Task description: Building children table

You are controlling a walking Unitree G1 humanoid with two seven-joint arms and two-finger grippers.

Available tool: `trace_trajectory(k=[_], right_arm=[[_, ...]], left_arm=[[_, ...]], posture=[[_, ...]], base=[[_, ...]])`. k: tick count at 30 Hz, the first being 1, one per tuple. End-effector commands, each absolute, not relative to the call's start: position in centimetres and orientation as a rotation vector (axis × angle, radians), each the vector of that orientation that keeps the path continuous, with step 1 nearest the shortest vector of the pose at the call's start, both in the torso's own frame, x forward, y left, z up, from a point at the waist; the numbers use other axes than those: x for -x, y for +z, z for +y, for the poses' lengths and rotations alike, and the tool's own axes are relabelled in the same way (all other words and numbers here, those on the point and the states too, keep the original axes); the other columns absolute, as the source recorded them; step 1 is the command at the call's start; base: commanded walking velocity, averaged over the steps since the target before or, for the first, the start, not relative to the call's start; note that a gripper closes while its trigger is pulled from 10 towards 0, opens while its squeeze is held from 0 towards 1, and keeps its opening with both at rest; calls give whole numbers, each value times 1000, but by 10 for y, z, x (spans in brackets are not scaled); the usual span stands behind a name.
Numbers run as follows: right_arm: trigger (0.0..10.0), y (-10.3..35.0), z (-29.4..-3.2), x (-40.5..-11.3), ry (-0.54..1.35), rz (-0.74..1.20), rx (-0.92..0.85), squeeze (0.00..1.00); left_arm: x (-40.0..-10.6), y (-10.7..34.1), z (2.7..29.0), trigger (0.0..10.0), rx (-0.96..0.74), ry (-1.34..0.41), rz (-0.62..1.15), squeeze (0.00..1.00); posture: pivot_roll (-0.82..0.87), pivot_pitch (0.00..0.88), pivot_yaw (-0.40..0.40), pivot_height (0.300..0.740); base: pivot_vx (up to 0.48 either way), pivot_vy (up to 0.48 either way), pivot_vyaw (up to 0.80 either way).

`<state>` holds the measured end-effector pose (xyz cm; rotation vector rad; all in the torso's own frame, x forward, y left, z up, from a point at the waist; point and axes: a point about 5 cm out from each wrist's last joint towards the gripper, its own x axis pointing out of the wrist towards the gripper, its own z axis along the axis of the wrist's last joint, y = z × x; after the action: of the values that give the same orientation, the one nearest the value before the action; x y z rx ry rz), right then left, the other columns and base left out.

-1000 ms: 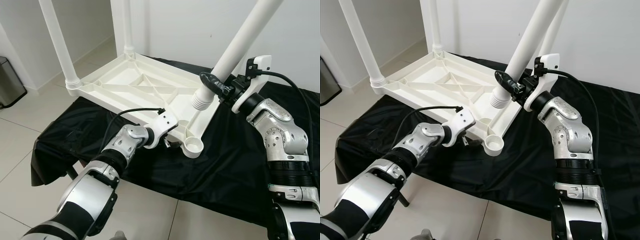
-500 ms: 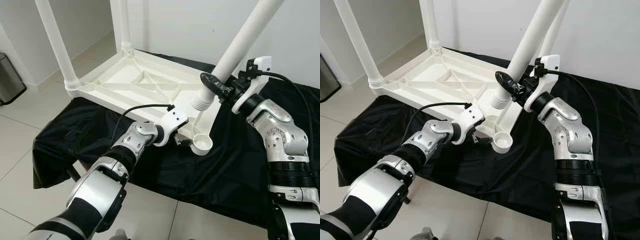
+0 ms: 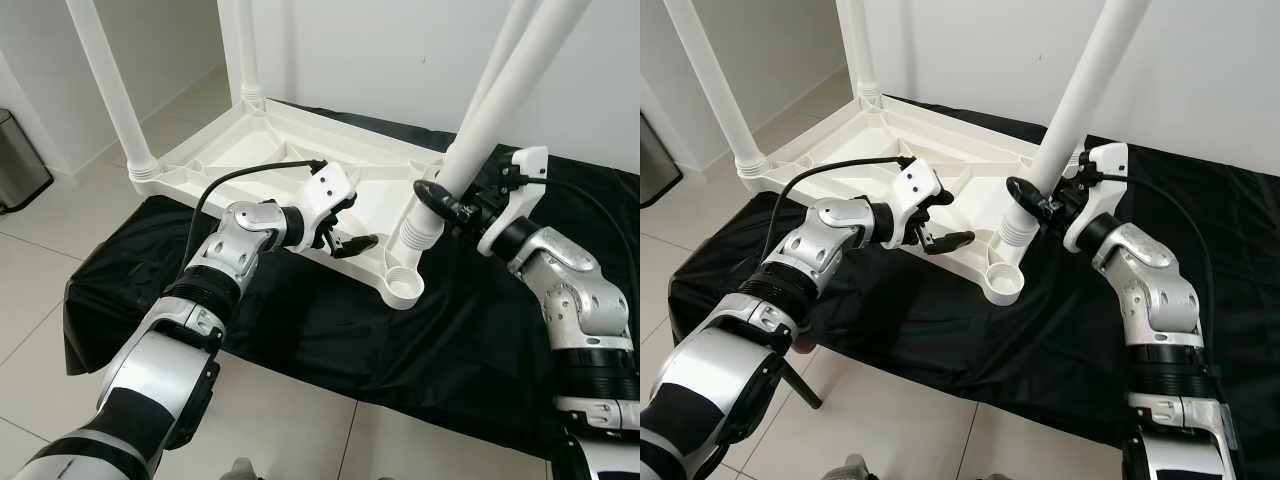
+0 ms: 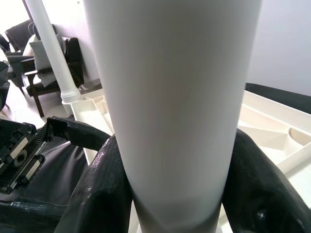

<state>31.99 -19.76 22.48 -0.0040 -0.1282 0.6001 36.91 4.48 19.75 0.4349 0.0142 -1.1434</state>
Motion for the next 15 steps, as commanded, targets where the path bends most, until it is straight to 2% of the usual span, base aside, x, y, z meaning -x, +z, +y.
trace_trajectory(k=[1, 6, 10, 15], right_arm=[[10000, 227, -201, -310, 631, -131, 36, 0], [10000, 225, -204, -305, 647, -119, 43, 0], [10000, 218, -203, -286, 731, -100, 64, 0], [10000, 210, -202, -285, 722, -86, 62, 0]], left_arm=[[-367, 197, 47, 10000, -448, -1161, 5, 0], [-366, 197, 49, 10000, -448, -1162, 5, 0], [-360, 179, 53, 10000, -480, -1175, 32, 0], [-356, 170, 48, 10000, -534, -1186, 51, 0]], posture=[[-41, 29, -16, 740], [-41, 29, -16, 740], [-54, 38, -16, 740], [-54, 41, -17, 740]], base=[[0, 0, 0], [0, 0, 0], [0, 0, 0], [0, 0, 0]])
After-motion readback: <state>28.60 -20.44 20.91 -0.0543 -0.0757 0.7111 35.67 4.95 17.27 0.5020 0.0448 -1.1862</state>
